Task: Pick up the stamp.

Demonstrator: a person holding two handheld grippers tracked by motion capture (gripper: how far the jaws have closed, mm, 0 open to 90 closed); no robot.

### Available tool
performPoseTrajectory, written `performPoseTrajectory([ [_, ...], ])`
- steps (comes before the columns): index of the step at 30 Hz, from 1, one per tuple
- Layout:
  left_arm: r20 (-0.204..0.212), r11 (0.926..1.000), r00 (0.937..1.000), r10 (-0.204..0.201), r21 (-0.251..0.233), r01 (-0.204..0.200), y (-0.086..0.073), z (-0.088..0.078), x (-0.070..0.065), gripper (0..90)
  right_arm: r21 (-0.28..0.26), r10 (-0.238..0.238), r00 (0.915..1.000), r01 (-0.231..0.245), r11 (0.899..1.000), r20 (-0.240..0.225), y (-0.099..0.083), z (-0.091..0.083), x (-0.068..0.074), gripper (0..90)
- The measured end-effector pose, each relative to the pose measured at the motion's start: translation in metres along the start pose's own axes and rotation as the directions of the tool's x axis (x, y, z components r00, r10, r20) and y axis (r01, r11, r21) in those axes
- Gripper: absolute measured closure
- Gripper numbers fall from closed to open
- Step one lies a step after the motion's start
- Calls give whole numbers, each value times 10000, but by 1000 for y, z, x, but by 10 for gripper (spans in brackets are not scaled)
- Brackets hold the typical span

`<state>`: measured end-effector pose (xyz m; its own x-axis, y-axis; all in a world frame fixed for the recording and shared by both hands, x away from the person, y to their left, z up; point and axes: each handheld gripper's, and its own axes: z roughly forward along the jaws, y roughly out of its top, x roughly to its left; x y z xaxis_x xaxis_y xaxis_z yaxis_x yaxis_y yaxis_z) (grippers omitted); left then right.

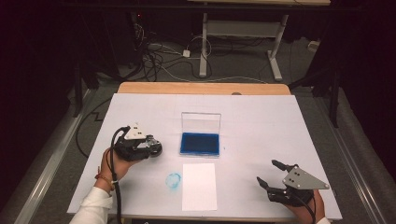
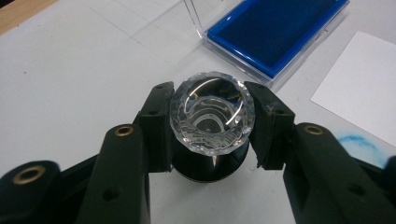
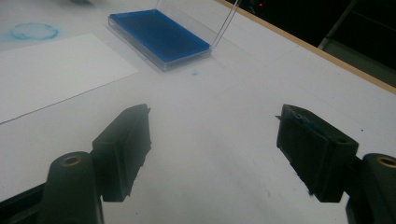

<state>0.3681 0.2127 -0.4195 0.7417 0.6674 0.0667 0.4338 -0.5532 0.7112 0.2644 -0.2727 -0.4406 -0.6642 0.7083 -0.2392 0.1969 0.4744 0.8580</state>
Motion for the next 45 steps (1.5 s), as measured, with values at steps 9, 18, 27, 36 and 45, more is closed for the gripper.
performPoseTrajectory([
  [9,-299,9994,9995,-114,-341,104,-1,-7,1,540,-34,13,10000,-13,10000,68,-1,-1,-2,259],
  [18,-343,9976,9994,39,-687,-62,-2,-18,-4,541,-41,-146,9998,146,9999,-99,0,0,-1,279],
  [27,-295,9941,9995,114,-1077,-146,0,-28,-11,540,-34,-59,10000,59,10000,-45,0,0,-2,275],
  [36,-5,9900,9996,288,-1384,-286,3,-32,-16,540,-27,47,9999,-47,10000,-109,0,5,-6,274],
  [45,139,9856,9989,438,-1642,-409,6,-37,-24,540,-6,-158,9987,158,9999,-486,1,7,-4,284],
])
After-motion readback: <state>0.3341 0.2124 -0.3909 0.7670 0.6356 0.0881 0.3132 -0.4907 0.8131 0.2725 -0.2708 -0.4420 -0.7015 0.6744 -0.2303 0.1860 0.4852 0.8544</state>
